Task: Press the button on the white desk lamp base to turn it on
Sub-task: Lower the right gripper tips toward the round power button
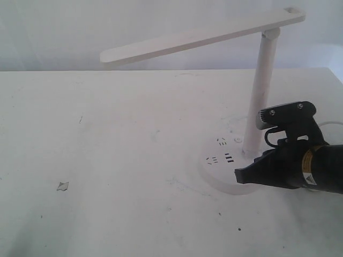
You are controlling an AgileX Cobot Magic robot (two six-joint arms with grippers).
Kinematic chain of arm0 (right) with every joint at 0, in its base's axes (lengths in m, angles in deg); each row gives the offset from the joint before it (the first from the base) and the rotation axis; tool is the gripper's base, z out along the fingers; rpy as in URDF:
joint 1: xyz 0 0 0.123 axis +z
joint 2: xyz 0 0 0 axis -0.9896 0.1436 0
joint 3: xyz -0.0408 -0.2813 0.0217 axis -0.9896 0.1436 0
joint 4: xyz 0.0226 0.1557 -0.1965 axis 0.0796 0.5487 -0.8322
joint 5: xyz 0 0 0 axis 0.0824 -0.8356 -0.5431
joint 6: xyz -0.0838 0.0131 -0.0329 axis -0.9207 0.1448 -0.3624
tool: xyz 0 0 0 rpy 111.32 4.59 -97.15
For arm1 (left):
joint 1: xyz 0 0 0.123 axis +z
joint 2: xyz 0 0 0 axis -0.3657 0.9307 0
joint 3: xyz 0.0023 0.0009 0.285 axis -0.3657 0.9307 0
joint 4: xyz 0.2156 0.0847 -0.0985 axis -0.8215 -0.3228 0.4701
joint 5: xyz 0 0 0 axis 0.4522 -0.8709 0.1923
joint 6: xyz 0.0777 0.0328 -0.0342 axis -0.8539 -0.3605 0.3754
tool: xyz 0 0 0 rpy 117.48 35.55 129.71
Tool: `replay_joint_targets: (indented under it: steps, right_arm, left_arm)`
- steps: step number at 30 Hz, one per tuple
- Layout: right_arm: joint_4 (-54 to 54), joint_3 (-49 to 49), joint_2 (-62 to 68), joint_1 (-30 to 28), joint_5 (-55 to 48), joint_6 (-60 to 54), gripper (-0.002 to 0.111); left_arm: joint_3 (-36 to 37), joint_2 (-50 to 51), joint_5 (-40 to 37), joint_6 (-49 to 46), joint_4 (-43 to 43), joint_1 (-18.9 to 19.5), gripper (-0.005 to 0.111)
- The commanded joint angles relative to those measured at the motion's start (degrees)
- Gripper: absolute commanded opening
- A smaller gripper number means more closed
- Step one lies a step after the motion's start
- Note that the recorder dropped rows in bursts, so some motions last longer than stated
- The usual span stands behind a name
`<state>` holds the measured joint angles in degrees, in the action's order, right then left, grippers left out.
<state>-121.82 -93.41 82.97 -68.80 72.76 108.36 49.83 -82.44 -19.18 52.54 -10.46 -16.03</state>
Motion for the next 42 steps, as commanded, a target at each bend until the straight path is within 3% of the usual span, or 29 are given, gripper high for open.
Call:
replay_joint_targets:
  steps: [1, 18, 42]
  right_arm:
    - [0.32, -0.23, -0.03, -0.49, -0.27, 0.35, 0.000]
    - [0.08, -1.60, 7.50, -0.49, 3.80, -0.42, 0.000]
    - [0.08, -4.86, 7.50, -0.49, -4.33, -0.42, 0.000]
  left_arm:
    - [-0.16, -0.27, 0.16, 0.04, 0.37, 0.11, 0.001]
    - [-0.16, -0.27, 0.16, 0.04, 0.37, 0.11, 0.001]
    - [-0.16, -0.27, 0.16, 0.04, 0.37, 0.11, 0.001]
